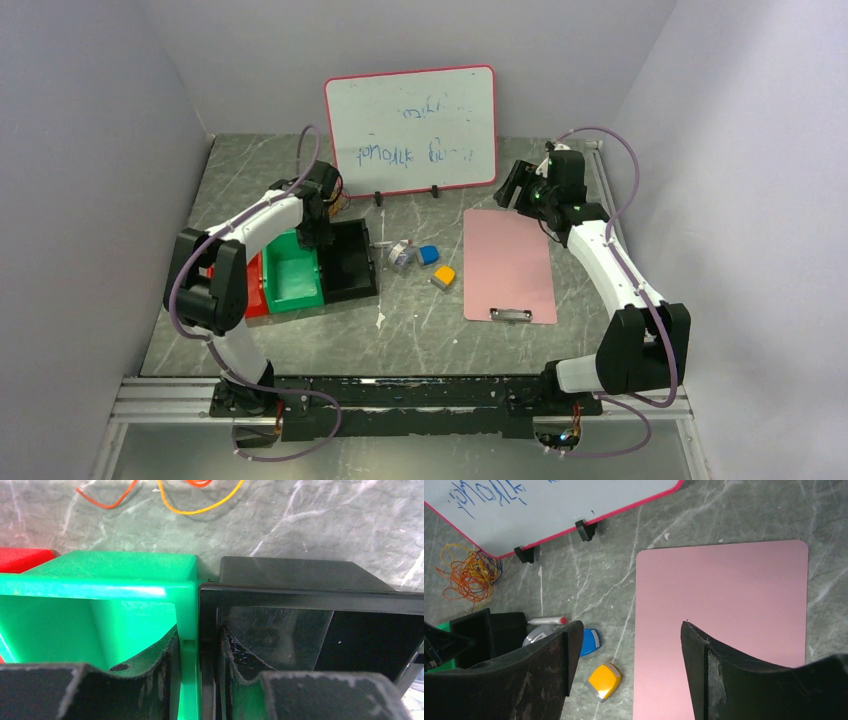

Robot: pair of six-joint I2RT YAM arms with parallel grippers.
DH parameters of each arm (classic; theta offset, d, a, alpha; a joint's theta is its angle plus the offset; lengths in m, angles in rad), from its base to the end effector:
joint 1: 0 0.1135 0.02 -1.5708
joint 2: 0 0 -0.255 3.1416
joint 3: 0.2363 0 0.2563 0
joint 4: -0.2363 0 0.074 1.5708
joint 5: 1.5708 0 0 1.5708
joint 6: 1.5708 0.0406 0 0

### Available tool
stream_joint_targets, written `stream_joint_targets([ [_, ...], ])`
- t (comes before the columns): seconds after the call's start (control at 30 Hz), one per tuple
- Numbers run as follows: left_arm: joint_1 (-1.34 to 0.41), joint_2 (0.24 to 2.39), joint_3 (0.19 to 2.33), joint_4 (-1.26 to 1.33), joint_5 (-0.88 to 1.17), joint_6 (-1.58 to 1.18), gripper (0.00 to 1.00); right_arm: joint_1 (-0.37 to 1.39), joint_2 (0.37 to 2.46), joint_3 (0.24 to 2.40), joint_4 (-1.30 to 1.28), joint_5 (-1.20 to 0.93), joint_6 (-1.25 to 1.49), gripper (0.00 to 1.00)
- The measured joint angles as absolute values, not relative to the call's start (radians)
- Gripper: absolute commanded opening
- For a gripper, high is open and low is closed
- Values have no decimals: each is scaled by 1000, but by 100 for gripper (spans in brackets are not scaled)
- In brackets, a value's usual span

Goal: Untangle the cables

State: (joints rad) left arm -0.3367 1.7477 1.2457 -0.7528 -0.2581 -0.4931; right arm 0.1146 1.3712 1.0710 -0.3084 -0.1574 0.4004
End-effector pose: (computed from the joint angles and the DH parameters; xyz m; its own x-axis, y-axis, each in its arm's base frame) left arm 0.3313 -0.1050 0.1896 -0.9060 -0.1678 -0.3886 -0.2092 0.9756 0.0666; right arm 0.3160 0.0428 0.2818 -0.6169 0.3165 -0.7206 -0.0003 0.9155 0.4023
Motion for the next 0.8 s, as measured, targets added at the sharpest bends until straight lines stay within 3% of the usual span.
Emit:
stream_joint_targets([
  [0.47, -304, 1687, 1195, -764, -336, -569, 11, 140, 1374, 1071, -309, -145, 403, 75],
  [0.8, -297, 1710, 1192, -756, -316, -584, 18, 143, 1377, 1071, -313, -141, 403, 75],
])
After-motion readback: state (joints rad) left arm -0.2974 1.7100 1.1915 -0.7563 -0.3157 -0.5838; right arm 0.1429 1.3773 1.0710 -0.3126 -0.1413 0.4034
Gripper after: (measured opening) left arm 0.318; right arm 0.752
